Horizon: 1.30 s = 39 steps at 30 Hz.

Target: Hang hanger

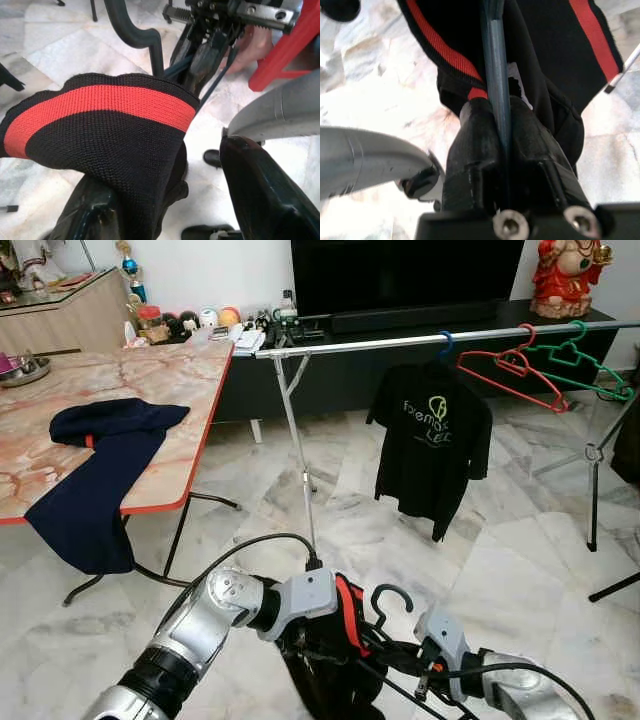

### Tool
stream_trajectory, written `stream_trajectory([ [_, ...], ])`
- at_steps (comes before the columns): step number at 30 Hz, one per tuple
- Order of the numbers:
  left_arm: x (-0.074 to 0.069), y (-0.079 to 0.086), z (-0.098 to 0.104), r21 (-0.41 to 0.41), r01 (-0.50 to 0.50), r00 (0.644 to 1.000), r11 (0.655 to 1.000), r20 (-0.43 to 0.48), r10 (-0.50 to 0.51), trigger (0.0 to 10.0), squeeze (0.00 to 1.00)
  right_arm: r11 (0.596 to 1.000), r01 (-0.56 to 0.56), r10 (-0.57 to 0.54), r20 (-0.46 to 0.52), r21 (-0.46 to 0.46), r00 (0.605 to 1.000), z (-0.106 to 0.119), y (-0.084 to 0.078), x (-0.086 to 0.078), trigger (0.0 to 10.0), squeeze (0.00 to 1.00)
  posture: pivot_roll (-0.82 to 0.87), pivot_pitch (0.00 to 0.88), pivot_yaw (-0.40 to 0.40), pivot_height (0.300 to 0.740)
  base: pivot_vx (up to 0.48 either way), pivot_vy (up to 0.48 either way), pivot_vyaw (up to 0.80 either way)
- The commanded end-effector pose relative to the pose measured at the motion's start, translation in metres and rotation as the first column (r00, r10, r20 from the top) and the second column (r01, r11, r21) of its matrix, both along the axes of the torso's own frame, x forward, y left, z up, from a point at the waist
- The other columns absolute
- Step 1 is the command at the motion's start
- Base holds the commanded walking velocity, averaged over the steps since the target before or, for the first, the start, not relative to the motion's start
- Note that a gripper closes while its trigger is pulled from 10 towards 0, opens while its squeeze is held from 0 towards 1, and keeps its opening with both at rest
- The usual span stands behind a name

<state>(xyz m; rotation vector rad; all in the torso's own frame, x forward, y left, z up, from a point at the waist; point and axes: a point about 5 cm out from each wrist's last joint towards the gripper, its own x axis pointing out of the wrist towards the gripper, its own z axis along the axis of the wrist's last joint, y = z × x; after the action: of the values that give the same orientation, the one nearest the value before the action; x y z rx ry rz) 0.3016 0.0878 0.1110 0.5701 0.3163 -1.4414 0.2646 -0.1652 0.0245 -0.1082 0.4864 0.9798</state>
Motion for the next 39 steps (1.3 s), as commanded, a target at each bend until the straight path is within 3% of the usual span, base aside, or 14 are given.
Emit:
stream_trajectory([
  [1,0.004,0.0,0.011,-0.026,-0.009,0.999,1.0,0.034,0.01,10.0,1.0,0.999,0.029,-0.03,0.032,0.029,0.999,0.005,0.003,0.003,0.0,0.0,-0.04,0.031,0.07,0.74,0.0,0.0,0.0],
  [6,0.012,-0.005,0.013,-0.18,-0.134,0.989,0.975,0.036,0.143,10.0,1.0,0.999,0.043,-0.045,0.043,0.033,0.998,0.006,0.005,0.003,0.0,0.0,-0.04,0.034,0.068,0.74,0.0,0.0,0.0],
  [7,0.012,-0.005,0.013,-0.18,-0.134,0.989,0.975,0.036,0.143,10.0,1.0,0.999,0.043,-0.045,0.043,0.033,0.998,0.006,0.005,0.003,0.0,0.0,-0.04,0.034,0.068,0.74,0.0,0.0,0.0],
  [8,0.013,-0.006,0.013,-0.211,-0.159,0.985,0.964,0.025,0.168,10.0,1.0,0.999,0.044,-0.045,0.043,0.033,0.998,0.006,0.005,0.003,0.0,0.0,-0.04,0.035,0.066,0.74,0.0,0.0,0.0],
  [9,0.012,-0.007,0.012,-0.304,-0.21,0.978,0.929,-0.055,0.203,10.0,1.0,0.999,0.034,-0.036,0.042,0.036,0.998,0.006,0.006,0.002,0.0,0.0,-0.04,0.037,0.062,0.74,0.0,0.0,0.0],
  [10,0.012,-0.007,0.012,-0.304,-0.21,0.978,0.929,-0.055,0.203,10.0,1.0,0.999,0.034,-0.036,0.042,0.036,0.998,0.006,0.006,0.002,0.0,0.0,-0.04,0.037,0.062,0.74,0.0,0.0,0.0],
  [11,0.01,-0.006,0.01,-0.364,-0.243,0.969,0.899,-0.125,0.211,10.0,0.89,0.999,0.021,-0.023,0.043,0.039,0.999,0.006,0.008,0.0,0.0,0.0,-0.04,0.039,0.059,0.74,0.0,0.0,0.0],
  [12,0.009,-0.006,0.008,-0.365,-0.249,0.968,0.897,-0.131,0.216,10.0,0.23,0.999,0.014,-0.016,0.044,0.039,0.999,0.006,0.008,-0.001,0.0,0.0,-0.04,0.04,0.057,0.74,0.0,0.0,0.0],
  [13,0.008,-0.004,0.004,-0.354,-0.255,0.966,0.9,-0.129,0.223,10.0,0.0,0.999,-0.009,0.008,0.041,0.041,0.999,0.006,0.01,-0.003,0.0,0.0,-0.04,0.042,0.055,0.74,0.0,0.0,0.0],
  [17,0.009,-0.003,0.002,-0.359,-0.281,0.959,0.89,-0.133,0.249,10.0,0.0,0.998,-0.056,0.055,0.024,0.043,0.998,0.005,0.01,-0.009,0.0,0.0,-0.04,0.045,0.053,0.74,0.0,0.0,0.0],
  [26,0.019,0.004,0.002,-0.407,-0.389,0.921,0.827,-0.146,0.362,10.0,0.0,0.992,-0.114,0.115,-0.015,0.048,0.993,0.003,0.007,-0.023,0.0,0.0,-0.05,0.053,0.049,0.74,0.0,0.0,0.0],
  [28,0.023,0.012,0.001,-0.414,-0.448,0.892,0.792,-0.144,0.429,10.0,0.0,0.995,-0.091,0.091,-0.01,0.051,0.996,0.004,0.002,-0.026,0.0,0.0,-0.05,0.056,0.049,0.74,0.0,0.0,0.0],
  [32,0.027,0.018,0.0,-0.411,-0.483,0.871,0.773,-0.134,0.472,10.0,0.0,0.996,-0.07,0.07,-0.004,0.051,0.998,0.005,-0.002,-0.027,0.0,0.0,-0.05,0.059,0.048,0.74,0.0,0.0,0.0],
  [39,0.037,0.032,0.001,-0.425,-0.579,0.799,0.696,-0.126,0.588,10.0,0.0,0.999,-0.021,0.021,0.007,0.044,1.0,0.008,-0.009,-0.028,0.0,0.0,-0.05,0.061,0.049,0.74,0.0,0.0,0.0],
])
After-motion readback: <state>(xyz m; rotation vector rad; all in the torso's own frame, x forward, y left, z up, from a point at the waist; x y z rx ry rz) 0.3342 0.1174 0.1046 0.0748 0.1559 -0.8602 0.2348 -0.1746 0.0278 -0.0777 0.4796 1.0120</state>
